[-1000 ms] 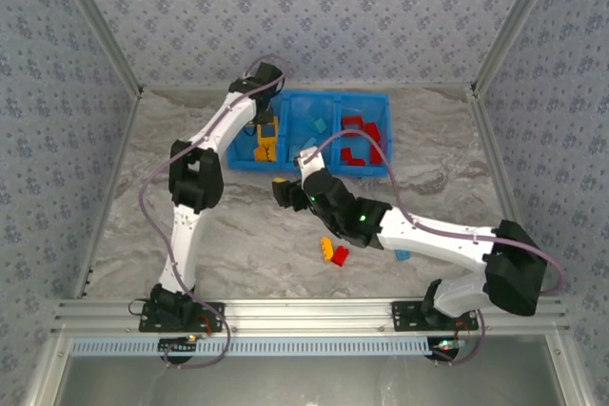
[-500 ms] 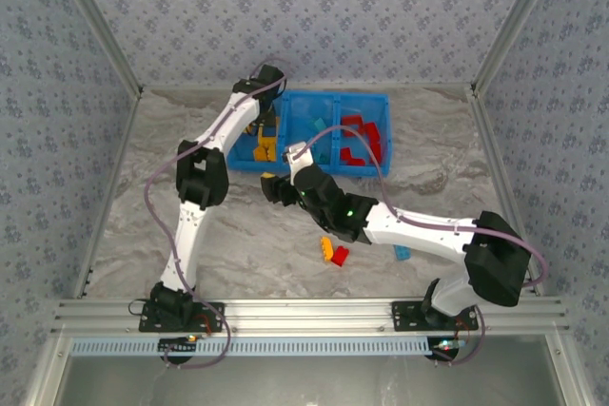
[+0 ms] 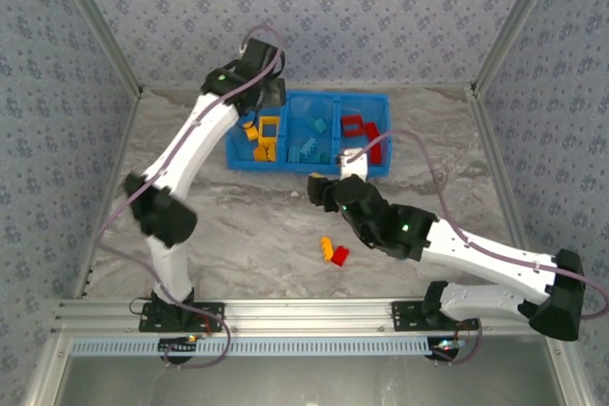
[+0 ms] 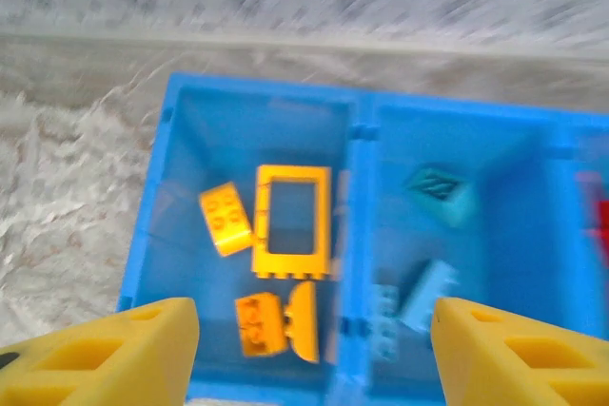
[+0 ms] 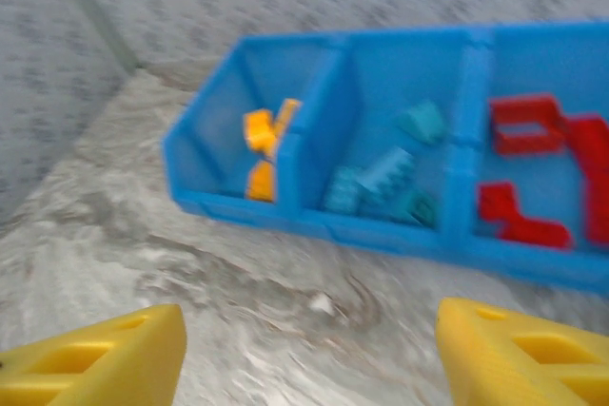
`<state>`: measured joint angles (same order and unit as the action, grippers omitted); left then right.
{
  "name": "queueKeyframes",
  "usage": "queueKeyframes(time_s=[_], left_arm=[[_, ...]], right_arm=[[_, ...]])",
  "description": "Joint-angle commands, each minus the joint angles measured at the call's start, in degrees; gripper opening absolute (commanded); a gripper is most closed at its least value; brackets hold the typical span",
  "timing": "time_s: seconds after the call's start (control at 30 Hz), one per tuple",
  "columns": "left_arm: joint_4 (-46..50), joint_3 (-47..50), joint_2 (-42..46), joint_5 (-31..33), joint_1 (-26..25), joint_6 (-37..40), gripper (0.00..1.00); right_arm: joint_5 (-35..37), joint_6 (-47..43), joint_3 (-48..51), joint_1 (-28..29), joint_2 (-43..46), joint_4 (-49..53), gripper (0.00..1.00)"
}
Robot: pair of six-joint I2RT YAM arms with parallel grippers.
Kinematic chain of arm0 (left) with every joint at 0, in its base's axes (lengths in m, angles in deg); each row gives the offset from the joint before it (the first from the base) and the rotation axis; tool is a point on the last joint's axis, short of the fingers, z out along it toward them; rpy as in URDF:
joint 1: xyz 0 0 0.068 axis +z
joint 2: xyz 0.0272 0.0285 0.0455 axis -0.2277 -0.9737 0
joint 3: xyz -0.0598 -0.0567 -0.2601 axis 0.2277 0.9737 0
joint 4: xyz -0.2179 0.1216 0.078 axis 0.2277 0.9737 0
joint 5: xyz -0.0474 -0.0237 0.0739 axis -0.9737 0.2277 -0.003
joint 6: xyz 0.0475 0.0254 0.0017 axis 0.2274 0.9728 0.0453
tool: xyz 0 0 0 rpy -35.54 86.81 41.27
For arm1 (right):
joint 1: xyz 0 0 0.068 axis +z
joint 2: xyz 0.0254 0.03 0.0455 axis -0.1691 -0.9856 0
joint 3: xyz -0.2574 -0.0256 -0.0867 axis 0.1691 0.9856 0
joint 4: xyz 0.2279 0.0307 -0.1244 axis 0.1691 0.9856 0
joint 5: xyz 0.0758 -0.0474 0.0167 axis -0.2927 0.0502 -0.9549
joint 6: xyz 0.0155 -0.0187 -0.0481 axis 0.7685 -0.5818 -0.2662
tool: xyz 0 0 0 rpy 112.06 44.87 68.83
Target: Sort the legos into containers by color
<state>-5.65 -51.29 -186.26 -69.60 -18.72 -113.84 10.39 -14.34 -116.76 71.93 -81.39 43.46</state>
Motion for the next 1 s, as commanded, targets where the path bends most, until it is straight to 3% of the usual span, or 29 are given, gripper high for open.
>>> queueKeyframes(time_s=[0.0, 0.13, 0.27, 0.43, 0.63, 0.97], left_arm=[[-5.9, 11.2, 11.1, -8.7, -2.4, 1.9, 0.67], [-12.3, 27.5, 25.0, -22.2, -8.3, 5.6, 0.69], [-15.4, 43.9, 36.6, -23.8, -17.1, 4.7, 0.69], [-18.9, 64.2, 49.0, -17.7, -29.7, -4.4, 0.69], [-21.3, 75.0, 57.3, -8.3, -42.5, -12.9, 0.69], [-20.3, 75.9, 58.0, -4.2, -45.1, -14.2, 0.68]], right_arm=[[7.3, 23.3, -2.8, -0.7, 1.4, 27.4, 0.65], [1.1, 39.5, -1.1, -1.2, 0.2, 36.3, 0.64], [-7.5, 44.4, 0.6, -2.9, -3.7, 35.1, 0.68], [-18.2, 46.0, 4.0, -5.9, -8.9, 27.5, 0.73], [-28.0, 46.5, 10.0, -8.3, -14.3, 17.3, 0.74], [-33.5, 46.2, 11.1, -7.4, -20.1, 12.6, 0.69]])
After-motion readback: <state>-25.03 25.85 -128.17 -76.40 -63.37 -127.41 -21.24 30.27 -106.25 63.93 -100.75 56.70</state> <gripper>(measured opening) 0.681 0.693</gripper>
